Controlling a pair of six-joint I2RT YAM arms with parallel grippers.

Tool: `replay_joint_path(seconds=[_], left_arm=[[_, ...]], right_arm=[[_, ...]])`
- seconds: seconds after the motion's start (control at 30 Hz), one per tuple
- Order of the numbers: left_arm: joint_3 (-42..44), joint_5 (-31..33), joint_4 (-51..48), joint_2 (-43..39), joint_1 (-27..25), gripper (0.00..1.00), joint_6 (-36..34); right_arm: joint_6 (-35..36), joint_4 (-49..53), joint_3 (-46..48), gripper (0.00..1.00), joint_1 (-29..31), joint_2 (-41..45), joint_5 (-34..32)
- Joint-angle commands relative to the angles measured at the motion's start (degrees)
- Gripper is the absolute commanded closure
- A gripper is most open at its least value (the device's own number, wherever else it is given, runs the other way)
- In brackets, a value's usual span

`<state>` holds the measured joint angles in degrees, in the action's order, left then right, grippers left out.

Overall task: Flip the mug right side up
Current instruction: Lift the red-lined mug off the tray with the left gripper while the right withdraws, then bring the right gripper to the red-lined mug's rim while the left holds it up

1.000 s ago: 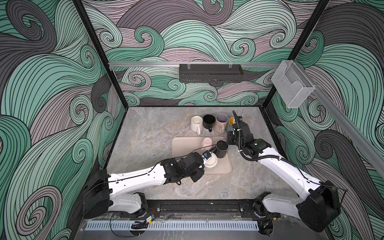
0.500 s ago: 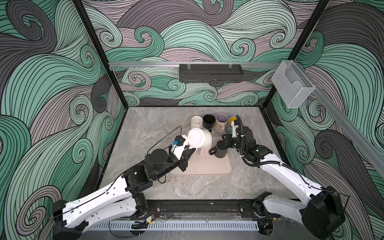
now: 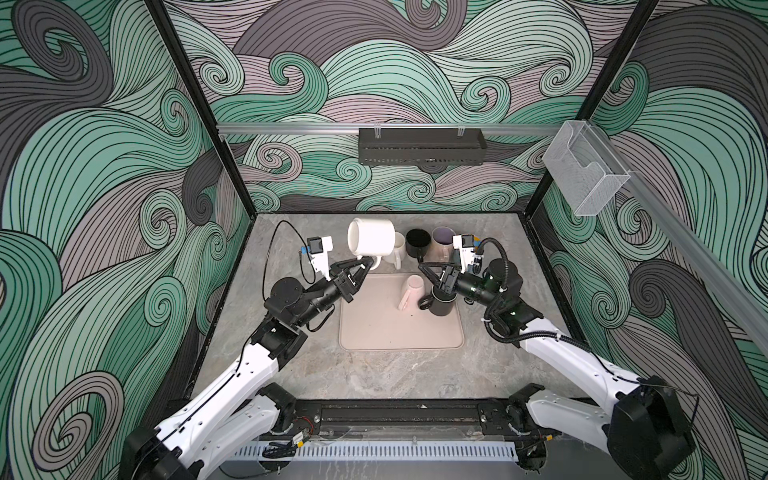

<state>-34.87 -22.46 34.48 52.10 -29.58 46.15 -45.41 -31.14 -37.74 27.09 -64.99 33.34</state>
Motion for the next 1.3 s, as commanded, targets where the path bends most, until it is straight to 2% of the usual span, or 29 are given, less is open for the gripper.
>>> replay_joint_path(seconds=[0.0, 0.13, 0.33, 0.53, 0.83, 1.27], left_arm=[[-1.31, -6.85, 21.22, 3.63, 1.27, 1.00, 11.15], [-1.91, -8.33, 31.95, 10.47, 2.32, 1.00, 18.19], [-3.84, -9.71, 44.91, 20.60, 3.21, 1.00, 27.17], [-5.63, -13.46, 42.78, 22.12, 3.17, 1.00, 26.01], [-4.73, -13.66, 36.55, 19.11, 2.51, 1.00, 21.16], [-4.71, -13.31, 34.64, 19.80, -0.10, 1.00, 18.27]], right_arm=[[-8.75, -11.29, -0.01, 0.61, 0.03, -0.60, 6.03], [-13.69, -15.62, -0.83, 0.62, 0.90, -1.93, 8.21], [-12.48, -15.16, -1.74, 0.61, 4.96, -1.61, 6.61], [-9.86, -11.09, -3.99, 0.61, 6.43, -2.31, 4.24], [-10.57, -12.48, -6.90, 0.60, 6.60, -6.24, 3.84], [-9.87, -13.61, -9.46, 0.60, 7.50, -8.90, 3.77]])
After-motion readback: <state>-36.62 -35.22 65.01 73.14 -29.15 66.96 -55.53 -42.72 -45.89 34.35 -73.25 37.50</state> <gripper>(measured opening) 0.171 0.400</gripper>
